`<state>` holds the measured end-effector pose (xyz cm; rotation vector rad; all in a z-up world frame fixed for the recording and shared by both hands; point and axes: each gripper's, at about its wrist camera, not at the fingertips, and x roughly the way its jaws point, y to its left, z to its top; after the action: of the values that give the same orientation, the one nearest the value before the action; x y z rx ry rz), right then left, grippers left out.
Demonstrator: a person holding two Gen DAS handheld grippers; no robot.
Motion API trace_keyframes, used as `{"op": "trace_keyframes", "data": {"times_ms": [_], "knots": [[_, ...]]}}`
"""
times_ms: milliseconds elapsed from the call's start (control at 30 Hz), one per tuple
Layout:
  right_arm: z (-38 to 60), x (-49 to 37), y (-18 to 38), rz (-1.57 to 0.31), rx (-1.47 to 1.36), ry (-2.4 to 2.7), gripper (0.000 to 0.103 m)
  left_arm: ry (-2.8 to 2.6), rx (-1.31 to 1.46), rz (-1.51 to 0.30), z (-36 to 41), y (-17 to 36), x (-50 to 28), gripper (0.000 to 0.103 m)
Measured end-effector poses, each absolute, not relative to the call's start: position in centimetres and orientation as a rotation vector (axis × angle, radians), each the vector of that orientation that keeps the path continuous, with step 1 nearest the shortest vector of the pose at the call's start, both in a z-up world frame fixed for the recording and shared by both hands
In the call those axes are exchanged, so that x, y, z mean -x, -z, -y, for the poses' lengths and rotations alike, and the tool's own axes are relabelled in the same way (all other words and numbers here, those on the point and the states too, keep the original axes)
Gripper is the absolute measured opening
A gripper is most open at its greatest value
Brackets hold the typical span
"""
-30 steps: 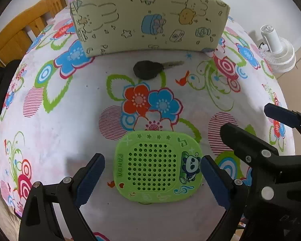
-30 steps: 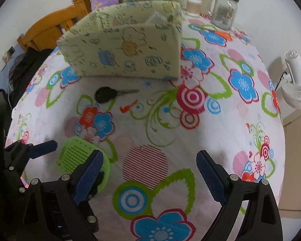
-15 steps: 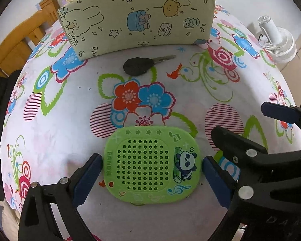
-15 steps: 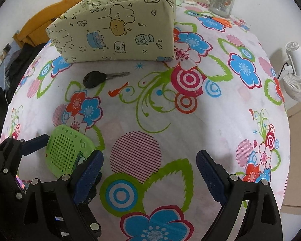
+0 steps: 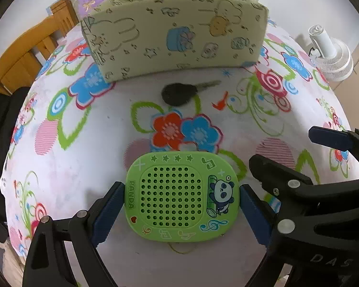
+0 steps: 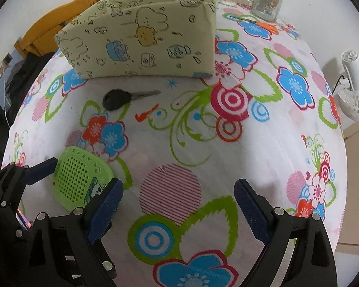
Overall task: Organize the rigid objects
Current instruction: 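Lower the left tool to the green panda speaker while the right tool approaches the black key, then close the left tool on the green speaker while the right tool grasps the black key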
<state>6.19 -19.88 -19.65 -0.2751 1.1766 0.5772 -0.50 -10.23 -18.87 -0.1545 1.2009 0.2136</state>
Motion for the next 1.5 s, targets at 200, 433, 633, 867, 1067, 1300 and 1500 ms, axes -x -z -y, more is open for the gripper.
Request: {"op": "trace_keyframes", "data": {"times_ms": [200,433,633,867,1067,1300,1500], "knots": [[17.8,-6.8,19.0,-1.167,0.256,-0.587,0.096,-0.213,0.147,-1.187,8.7,18.4,-0.4,0.095],[15.4,-7.6,18.7,-1.159,0.239,-0.582,0.096,-0.208,0.142,-1.186,6.4,18.3,-1.4,0.095],[13.5,-8.3,19.0,-1.162,0.229,-0.572,0.096,-0.2,0.139,-1.195,4.6,18.5,-2.0,0.095],[11.3,-9.0,19.6,-1.168,0.219,-0.553,0.091,-0.193,0.12,-1.205,2.7,19.0,-2.9,0.095],[9.7,-9.8,20.4,-1.194,0.205,-0.519,0.087,-0.172,0.122,-1.218,1.3,19.4,-3.8,0.095],[7.6,-10.1,20.8,-1.177,0.238,-0.449,0.068,-0.149,0.123,-1.225,-0.2,19.6,-4.3,0.095],[6.5,-10.2,20.7,-1.158,0.24,-0.426,0.057,-0.128,0.1,-1.225,-0.2,19.7,-4.3,0.095]]}}
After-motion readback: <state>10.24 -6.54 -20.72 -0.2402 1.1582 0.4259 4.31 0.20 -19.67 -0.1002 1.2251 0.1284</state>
